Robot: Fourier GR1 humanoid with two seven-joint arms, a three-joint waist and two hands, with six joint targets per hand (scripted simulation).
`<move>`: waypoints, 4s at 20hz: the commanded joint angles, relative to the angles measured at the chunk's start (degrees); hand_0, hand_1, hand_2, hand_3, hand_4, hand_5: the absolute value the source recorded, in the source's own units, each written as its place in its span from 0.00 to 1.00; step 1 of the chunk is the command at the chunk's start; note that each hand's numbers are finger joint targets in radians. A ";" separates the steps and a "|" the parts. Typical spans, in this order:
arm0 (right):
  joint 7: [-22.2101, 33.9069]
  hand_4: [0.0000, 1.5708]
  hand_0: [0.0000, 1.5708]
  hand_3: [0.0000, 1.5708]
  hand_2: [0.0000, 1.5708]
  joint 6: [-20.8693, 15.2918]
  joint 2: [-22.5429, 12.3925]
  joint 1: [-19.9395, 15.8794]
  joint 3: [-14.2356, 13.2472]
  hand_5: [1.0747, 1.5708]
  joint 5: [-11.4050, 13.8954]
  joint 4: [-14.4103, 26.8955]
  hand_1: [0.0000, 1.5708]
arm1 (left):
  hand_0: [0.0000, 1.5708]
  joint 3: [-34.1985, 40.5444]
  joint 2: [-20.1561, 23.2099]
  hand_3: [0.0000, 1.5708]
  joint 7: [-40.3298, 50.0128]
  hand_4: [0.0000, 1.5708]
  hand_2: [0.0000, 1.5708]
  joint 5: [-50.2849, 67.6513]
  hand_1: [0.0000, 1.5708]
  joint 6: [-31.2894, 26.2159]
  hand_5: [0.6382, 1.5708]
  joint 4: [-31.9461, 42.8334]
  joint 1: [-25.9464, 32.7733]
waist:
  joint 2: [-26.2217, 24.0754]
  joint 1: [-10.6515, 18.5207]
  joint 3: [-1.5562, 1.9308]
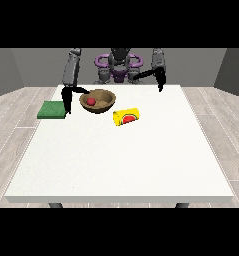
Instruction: Pick the cup and pour the ball into the bowl, then pick the bowl and place it on the pad
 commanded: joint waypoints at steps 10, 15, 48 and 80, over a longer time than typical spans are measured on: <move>12.16 0.24 0.00 0.00 0.00 -8.87 8.46 -6.15 0.91 0.96 -2.27 0.23 0.00 | 0.00 2.02 2.27 0.00 -0.59 0.00 0.00 2.48 0.00 -3.01 0.99 2.03 3.83 | -4.74 0.08 2.46; 11.65 0.36 0.40 0.00 0.19 -11.75 8.79 -3.05 1.41 1.00 -0.15 6.04 0.40 | 0.00 2.49 4.08 0.00 0.31 0.00 0.00 3.00 0.00 -4.35 0.99 -0.73 1.20 | -0.53 1.57 2.48; 34.14 0.68 1.00 1.00 1.00 -2.20 -14.41 -9.16 -2.99 0.97 -3.67 -1.54 1.00 | 0.00 7.99 6.51 0.00 -11.72 0.00 0.00 5.84 0.00 -0.07 0.99 7.01 7.66 | -1.44 -6.72 2.47; 23.79 0.47 1.00 0.52 1.00 10.58 -36.46 -17.98 -12.58 1.00 -6.15 20.49 1.00 | 0.00 1.49 6.11 0.00 0.31 0.00 0.00 3.24 0.00 -0.08 0.99 -21.65 7.26 | 14.89 -2.22 2.50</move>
